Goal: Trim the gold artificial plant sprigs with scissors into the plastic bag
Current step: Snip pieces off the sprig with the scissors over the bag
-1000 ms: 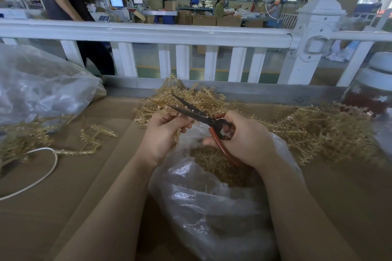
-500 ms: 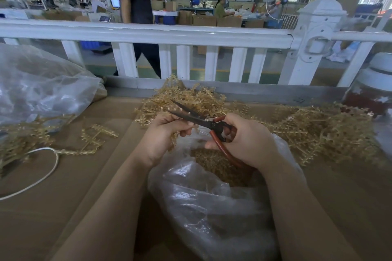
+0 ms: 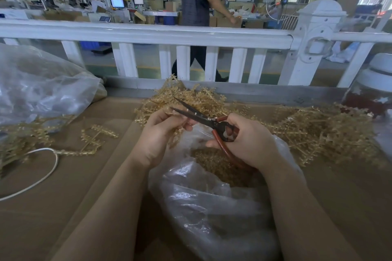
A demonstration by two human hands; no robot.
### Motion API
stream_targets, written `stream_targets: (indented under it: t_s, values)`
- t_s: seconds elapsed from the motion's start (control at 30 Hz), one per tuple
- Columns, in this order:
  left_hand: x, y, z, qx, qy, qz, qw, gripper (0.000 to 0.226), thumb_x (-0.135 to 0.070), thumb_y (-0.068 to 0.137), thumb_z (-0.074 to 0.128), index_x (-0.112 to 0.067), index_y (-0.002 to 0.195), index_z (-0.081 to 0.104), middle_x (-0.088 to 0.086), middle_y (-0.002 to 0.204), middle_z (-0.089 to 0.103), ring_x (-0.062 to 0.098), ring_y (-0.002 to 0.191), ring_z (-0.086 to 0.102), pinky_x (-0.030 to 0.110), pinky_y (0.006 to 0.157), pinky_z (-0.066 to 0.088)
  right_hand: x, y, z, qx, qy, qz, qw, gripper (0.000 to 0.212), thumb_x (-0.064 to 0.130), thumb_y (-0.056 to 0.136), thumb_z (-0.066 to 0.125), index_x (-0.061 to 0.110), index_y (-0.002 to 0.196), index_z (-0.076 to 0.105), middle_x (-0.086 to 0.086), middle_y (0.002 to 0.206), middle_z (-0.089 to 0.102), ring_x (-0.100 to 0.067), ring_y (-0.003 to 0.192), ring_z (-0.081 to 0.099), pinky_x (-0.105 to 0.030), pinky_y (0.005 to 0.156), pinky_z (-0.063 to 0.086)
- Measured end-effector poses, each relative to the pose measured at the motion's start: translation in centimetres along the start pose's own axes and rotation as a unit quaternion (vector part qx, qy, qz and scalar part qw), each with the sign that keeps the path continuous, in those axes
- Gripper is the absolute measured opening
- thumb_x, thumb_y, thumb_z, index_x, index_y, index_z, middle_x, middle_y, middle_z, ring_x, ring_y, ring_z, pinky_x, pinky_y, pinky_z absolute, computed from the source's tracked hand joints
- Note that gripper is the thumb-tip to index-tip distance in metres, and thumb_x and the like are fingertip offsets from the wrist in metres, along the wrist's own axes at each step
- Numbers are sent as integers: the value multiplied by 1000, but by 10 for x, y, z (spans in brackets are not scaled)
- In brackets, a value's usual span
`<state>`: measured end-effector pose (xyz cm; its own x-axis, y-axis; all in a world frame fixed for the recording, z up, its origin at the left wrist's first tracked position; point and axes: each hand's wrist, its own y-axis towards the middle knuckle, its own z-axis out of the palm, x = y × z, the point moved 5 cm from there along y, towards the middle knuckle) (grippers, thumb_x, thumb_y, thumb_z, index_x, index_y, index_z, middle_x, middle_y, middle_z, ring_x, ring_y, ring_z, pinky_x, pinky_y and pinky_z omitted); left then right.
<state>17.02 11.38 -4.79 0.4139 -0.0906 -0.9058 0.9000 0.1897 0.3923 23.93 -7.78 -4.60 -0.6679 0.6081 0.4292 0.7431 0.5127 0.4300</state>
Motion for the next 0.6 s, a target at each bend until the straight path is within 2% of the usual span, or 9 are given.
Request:
stream_targets:
  t_s: [0.1,0.23,0.37,0.47,0.6]
  values:
    - [0,1,-2,-7,-3,11,1000,8,0,90,57,5,92,63,7,77,70,15,71,62,23,72,51,-1,0,0,-7,10,0,1000,64,105,51,38,45,74,46,22,66,57,8,66,56,-18,50,33]
    - [-3,0,0,-23,30,27,999,13,-10,85,60,3,88,63,2,76,72,12,71,63,21,73,52,-1,0,-1,-8,13,1,1000,67,104,50,38,41,70,43,20,63,56,3,57,53,-20,49,34]
    - [-6,-2,1,-37,45,29,998,15,-15,85,63,0,85,64,2,76,72,12,72,65,23,75,52,-2,0,-2,-3,2,3,1000,62,99,52,44,39,69,41,19,60,53,4,55,50,-20,49,32]
    - [-6,-2,3,-35,92,31,995,7,-6,89,63,-4,83,67,-1,74,73,8,71,66,19,72,51,-2,1,-1,4,-24,0,1000,58,95,59,52,40,73,43,20,63,55,4,57,52,-18,49,33]
    - [-2,-4,4,-24,134,33,990,7,3,93,60,6,92,66,-6,71,74,-3,62,64,7,61,46,2,0,-3,-1,-40,-9,999,58,95,60,49,39,74,41,21,62,54,5,55,50,-17,48,32]
